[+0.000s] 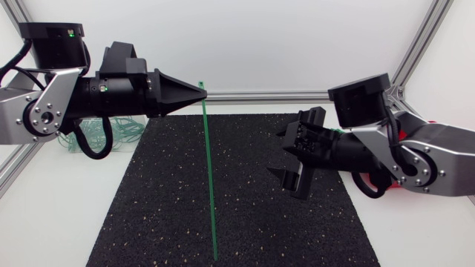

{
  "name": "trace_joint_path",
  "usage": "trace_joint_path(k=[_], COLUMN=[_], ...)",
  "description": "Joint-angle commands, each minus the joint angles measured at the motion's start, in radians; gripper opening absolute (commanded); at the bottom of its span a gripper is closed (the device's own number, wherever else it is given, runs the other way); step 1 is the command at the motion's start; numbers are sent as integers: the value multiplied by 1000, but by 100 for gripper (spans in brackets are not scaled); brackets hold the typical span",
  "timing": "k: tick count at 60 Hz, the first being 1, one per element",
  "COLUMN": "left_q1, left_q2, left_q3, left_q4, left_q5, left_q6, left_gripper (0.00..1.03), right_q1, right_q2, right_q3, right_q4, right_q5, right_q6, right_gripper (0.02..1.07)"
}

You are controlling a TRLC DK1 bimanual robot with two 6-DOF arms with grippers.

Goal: Take a green cable tie from the red box, thread the tail through the head to close it, then place it in the transparent bin on the left.

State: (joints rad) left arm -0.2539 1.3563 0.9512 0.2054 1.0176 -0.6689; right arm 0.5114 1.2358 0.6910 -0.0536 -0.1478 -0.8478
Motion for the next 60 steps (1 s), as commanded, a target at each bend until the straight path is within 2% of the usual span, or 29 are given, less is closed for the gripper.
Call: trace_joint_path(k=[1, 7, 16, 26, 37, 41, 54, 60], left_q1=[19, 36, 67, 87, 90, 88, 97, 107], left_q2=[26, 38, 61, 83, 122, 135, 182, 187], left_q3=[35, 40, 50, 66, 84, 87, 100, 104], left_q4=[-12, -12, -12, -15, -29, -32, -41, -43], left_q5=[24, 44, 73, 98, 107, 110, 138, 151], left_q6=[17, 19, 19, 19, 19, 17, -8, -23], left_gripper=[4, 4, 4, 4, 4, 4, 4, 4], right_q1=[32, 45, 72, 90, 164, 191, 297, 335], right_q2=[-35, -33, -22, 19, 133, 171, 209, 228], right_q3=[-85, -156, -242, -285, -309, -337, -374, -380], right_q4=[116, 319, 558, 706, 902, 1006, 1045, 1046], right_q5=[50, 74, -33, -148, -167, -213, -260, -262], right_q6=[-112, -260, -487, -729, -820, -856, -919, -944], right_gripper=[103, 103, 103, 103, 103, 103, 102, 96])
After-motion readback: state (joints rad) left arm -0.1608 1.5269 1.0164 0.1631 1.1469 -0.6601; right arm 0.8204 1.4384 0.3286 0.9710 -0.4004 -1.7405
